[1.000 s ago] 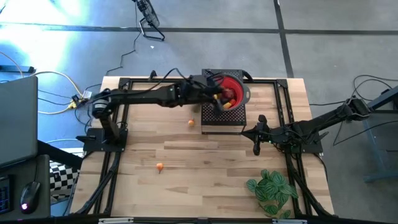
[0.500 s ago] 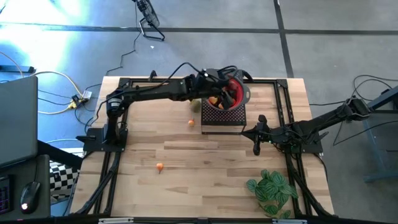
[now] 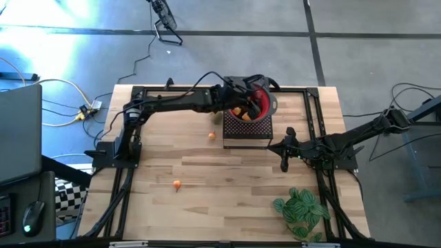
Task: Pick & Place Fruit
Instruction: Put the red pomegranate into the red strainer bowl on the shelf
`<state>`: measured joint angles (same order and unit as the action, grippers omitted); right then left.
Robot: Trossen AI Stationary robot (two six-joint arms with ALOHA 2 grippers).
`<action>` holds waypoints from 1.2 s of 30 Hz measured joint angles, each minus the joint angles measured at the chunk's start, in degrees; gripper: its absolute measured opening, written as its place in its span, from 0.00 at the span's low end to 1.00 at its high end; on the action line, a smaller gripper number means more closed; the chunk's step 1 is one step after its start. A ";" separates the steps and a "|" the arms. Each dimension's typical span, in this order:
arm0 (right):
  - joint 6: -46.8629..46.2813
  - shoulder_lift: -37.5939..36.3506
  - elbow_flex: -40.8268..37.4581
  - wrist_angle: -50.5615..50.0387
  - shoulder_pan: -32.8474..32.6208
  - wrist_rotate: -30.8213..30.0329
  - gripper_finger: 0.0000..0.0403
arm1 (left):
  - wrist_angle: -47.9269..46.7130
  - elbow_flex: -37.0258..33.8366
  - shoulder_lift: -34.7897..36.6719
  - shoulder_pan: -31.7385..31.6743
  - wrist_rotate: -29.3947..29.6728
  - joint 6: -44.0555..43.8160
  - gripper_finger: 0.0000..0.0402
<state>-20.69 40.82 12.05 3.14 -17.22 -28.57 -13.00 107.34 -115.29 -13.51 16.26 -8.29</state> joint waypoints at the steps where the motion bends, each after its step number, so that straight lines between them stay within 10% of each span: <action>1: 0.00 0.00 0.00 0.01 0.01 0.02 0.00 | -0.18 0.01 -0.24 -0.08 -0.01 -0.03 0.51; 36: -0.02 0.00 0.01 0.01 -0.01 -0.01 0.00 | 0.00 -0.06 -2.73 -1.12 1.48 0.55 0.57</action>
<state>-20.71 40.82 12.06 3.16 -17.23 -28.58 -12.99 107.28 -118.02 -14.63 17.74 -7.75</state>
